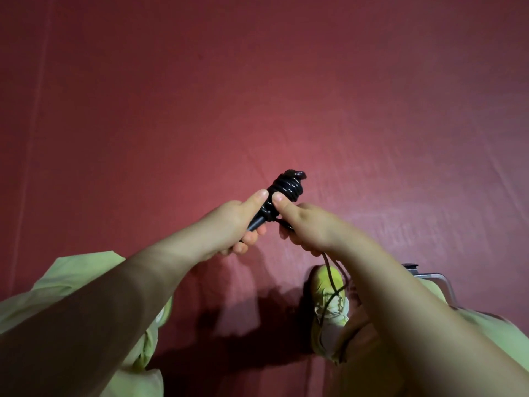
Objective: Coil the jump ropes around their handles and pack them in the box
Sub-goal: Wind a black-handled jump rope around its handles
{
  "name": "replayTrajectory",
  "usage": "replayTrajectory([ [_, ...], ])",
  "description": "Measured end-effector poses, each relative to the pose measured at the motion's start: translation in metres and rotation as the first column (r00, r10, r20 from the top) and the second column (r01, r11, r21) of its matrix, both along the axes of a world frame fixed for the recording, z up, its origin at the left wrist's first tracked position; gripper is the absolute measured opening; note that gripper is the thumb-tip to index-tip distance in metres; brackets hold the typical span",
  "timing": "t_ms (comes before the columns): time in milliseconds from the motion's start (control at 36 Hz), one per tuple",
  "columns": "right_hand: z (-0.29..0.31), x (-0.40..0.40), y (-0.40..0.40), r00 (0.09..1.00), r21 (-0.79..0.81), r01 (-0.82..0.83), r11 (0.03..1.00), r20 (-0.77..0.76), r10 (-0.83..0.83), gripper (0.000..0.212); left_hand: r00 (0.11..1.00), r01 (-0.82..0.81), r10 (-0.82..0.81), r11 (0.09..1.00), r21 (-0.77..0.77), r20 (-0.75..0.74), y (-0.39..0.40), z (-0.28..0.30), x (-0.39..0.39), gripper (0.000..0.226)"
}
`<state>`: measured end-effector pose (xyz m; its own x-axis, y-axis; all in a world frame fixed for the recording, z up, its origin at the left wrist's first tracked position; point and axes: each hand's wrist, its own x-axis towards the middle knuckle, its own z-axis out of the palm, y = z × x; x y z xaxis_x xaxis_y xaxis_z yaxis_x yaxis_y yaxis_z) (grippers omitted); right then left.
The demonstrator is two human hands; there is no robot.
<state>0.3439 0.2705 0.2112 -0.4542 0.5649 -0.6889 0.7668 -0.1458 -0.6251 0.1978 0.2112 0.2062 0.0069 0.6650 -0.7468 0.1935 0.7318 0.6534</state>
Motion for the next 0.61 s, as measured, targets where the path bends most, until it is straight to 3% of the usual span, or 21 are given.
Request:
replayTrajectory([
  [194,-0.005,0.000,0.000,0.992,-0.095,0.104,0.990,-0.057,-0.109,0.071,0.966,0.070,-0.032,0.987,0.142,-0.257,0.003,-0.002,-0.003,0.060],
  [333,-0.006,-0.005,-0.005,0.979,-0.182,0.170,0.968,-0.082,-0.187,0.069,0.762,0.341,-0.181,0.929,0.147,-0.621,-0.004,0.001,0.000,0.053],
  [444,-0.002,-0.006,-0.002,0.965,-0.157,0.201,0.967,-0.138,-0.223,0.064,0.677,0.420,-0.161,0.886,0.196,-0.718,-0.007,0.002,0.000,0.048],
  [472,-0.001,-0.005,-0.001,0.961,-0.148,0.203,0.968,-0.162,-0.226,0.062,0.699,0.412,-0.147,0.883,0.226,-0.700,-0.007,0.003,-0.001,0.048],
  [528,0.000,-0.004,0.002,0.950,-0.144,0.215,0.966,-0.199,-0.241,0.058,0.832,0.324,-0.125,0.901,0.290,-0.540,-0.005,0.006,-0.002,0.047],
  [611,0.000,-0.002,0.003,0.907,-0.208,0.273,0.939,-0.271,-0.323,0.050,0.990,0.118,-0.098,0.967,0.227,-0.097,-0.001,0.012,-0.001,0.048],
])
